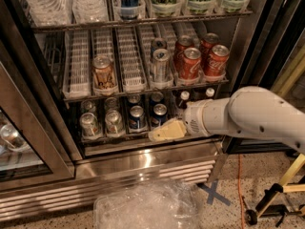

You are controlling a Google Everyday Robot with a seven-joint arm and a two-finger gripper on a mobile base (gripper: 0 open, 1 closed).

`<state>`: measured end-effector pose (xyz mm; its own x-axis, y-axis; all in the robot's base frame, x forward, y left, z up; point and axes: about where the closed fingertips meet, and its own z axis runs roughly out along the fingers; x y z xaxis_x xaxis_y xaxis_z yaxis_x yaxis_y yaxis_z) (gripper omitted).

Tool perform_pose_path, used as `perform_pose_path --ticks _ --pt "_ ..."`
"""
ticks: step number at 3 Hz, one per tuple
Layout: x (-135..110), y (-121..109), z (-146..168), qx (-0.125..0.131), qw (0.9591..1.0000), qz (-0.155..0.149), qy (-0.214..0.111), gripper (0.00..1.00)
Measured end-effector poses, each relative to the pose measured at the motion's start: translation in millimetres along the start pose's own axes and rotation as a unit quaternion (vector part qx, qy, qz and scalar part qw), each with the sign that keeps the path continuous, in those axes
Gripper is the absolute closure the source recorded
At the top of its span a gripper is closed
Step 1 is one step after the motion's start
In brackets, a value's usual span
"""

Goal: Pick pepsi can from bottom shelf of fridge

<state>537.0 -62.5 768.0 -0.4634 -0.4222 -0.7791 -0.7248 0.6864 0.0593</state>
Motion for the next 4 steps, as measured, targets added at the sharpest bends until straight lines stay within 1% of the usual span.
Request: perform_pose_path --ticks 1,2,3,4 --pt "-8.7 17.3 52.2 -0.018 0.9974 0.045 -0.053 0.0" --pt "-5.7 33.0 91.4 -0.006 0.9948 0.071 -0.073 0.0" --pt "9.9 47.1 118.3 0.024 0.994 0.086 -0.063 0.0" --pt "19.8 46.1 132.0 0.069 0.9911 0.095 -0.063 0.0"
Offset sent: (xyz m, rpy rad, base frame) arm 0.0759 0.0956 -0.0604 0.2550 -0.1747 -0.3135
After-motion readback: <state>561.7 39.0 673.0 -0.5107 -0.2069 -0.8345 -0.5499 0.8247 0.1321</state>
